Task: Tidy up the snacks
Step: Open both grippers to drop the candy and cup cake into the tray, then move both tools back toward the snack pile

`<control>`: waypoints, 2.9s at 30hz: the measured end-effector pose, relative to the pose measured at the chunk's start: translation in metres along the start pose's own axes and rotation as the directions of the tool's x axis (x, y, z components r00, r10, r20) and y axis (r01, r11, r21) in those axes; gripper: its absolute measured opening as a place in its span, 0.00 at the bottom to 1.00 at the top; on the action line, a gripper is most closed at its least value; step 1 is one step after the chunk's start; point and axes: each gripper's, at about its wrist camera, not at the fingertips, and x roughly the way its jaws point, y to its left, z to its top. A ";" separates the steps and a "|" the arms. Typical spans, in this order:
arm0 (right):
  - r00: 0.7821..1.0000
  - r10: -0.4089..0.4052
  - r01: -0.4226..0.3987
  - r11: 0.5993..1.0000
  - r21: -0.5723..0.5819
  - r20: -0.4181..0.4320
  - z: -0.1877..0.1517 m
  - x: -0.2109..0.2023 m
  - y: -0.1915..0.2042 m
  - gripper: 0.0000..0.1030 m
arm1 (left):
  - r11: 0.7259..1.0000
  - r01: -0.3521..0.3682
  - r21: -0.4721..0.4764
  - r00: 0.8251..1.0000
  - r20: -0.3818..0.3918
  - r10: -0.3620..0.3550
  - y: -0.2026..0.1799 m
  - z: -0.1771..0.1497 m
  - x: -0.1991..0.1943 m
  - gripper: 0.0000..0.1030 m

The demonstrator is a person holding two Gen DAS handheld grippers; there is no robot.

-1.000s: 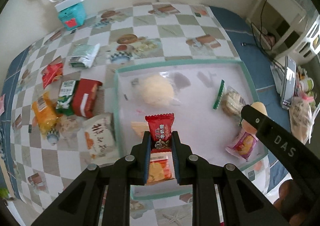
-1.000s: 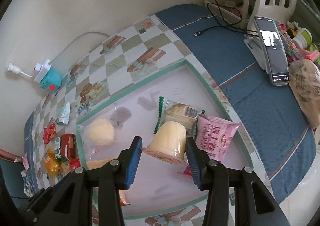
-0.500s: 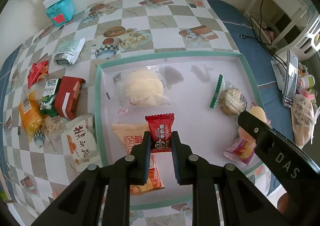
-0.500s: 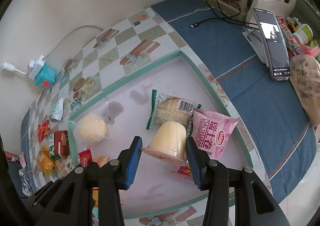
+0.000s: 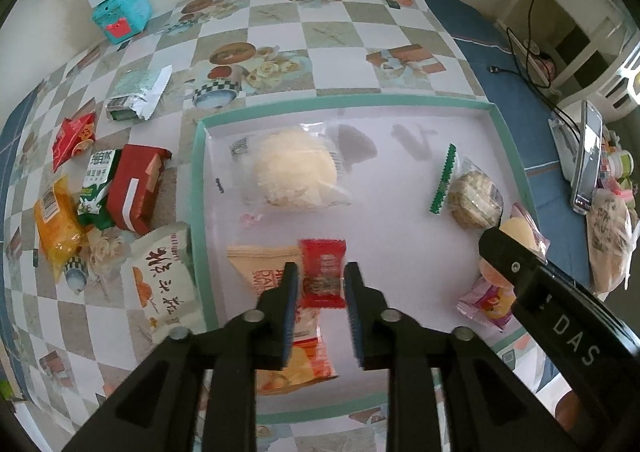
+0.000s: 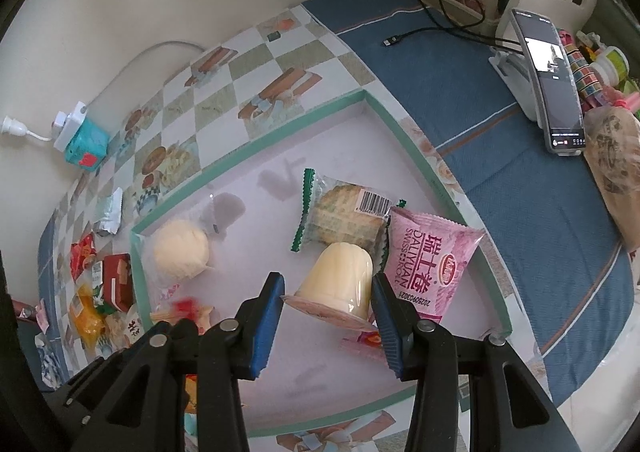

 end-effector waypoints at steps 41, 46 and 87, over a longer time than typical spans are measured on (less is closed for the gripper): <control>0.996 -0.086 0.085 0.982 -0.170 -0.001 -0.017 0.013 0.068 1.00 | 0.894 -0.178 -0.411 0.983 -0.034 0.180 0.168 -0.004 -0.023 0.89; 0.997 -0.075 0.074 0.978 -0.195 -0.001 -0.023 0.013 0.086 1.00 | 0.875 -0.183 -0.448 0.981 -0.032 0.189 0.190 -0.008 -0.028 0.89; 0.982 0.130 -0.177 0.884 -0.433 -0.136 -0.093 0.047 0.235 0.96 | 0.750 -0.136 -0.647 0.991 -0.077 0.113 0.310 -0.046 -0.020 0.90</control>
